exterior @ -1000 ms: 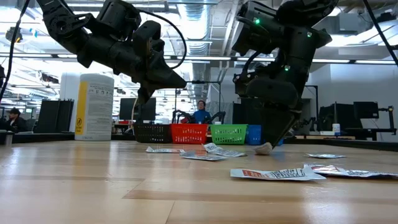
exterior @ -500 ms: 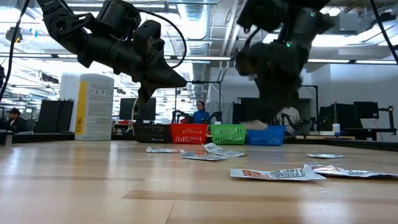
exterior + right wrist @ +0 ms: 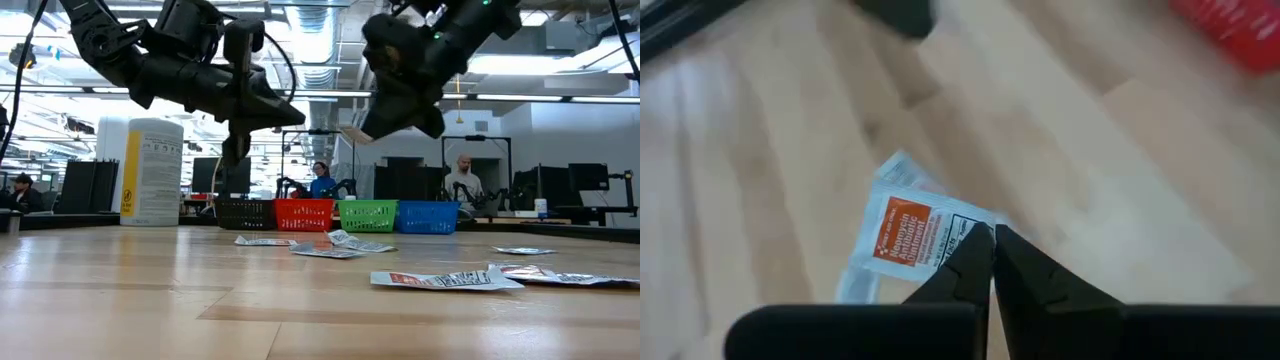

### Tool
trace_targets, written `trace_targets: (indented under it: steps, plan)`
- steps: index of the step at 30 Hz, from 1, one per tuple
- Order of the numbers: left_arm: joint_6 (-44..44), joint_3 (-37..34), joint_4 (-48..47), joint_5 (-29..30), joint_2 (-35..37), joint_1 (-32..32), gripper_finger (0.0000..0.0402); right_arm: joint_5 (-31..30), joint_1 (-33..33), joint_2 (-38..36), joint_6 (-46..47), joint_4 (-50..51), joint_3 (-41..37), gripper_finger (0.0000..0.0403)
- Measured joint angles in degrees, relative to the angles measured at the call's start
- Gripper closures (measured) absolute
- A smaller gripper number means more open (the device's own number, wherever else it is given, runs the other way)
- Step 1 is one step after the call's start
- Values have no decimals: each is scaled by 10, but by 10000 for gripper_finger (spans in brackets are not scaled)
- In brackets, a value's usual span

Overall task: Pick & Place First Aid Supplies
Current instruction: Put the ointment pack into the black bin

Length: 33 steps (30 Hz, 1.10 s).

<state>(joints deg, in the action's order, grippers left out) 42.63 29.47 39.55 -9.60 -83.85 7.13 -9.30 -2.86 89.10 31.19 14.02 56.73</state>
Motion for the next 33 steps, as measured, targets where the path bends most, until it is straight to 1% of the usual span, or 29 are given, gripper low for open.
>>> trace_targets:
  steps: [3, 7, 10, 16, 23, 33]
  plan:
    - [85, 0, 4, -26, 0, 14, 390, -12, 17, 1, -12, -25, 0, 400]
    - [124, 0, 35, -82, 0, 26, 376, -13, 36, 2, -22, -51, 1, 401]
    - [150, 0, 48, -94, 0, 27, 360, -13, 45, 2, -33, -66, 1, 400]
    - [200, 0, 47, -94, 0, 27, 329, -13, 50, 3, -48, -78, 1, 402]
    - [254, 0, 47, -84, 0, 27, 310, -13, 50, 2, -53, -78, 1, 402]
    - [258, 0, 42, -40, 0, 27, 283, -13, 57, 2, -69, -90, 1, 402]
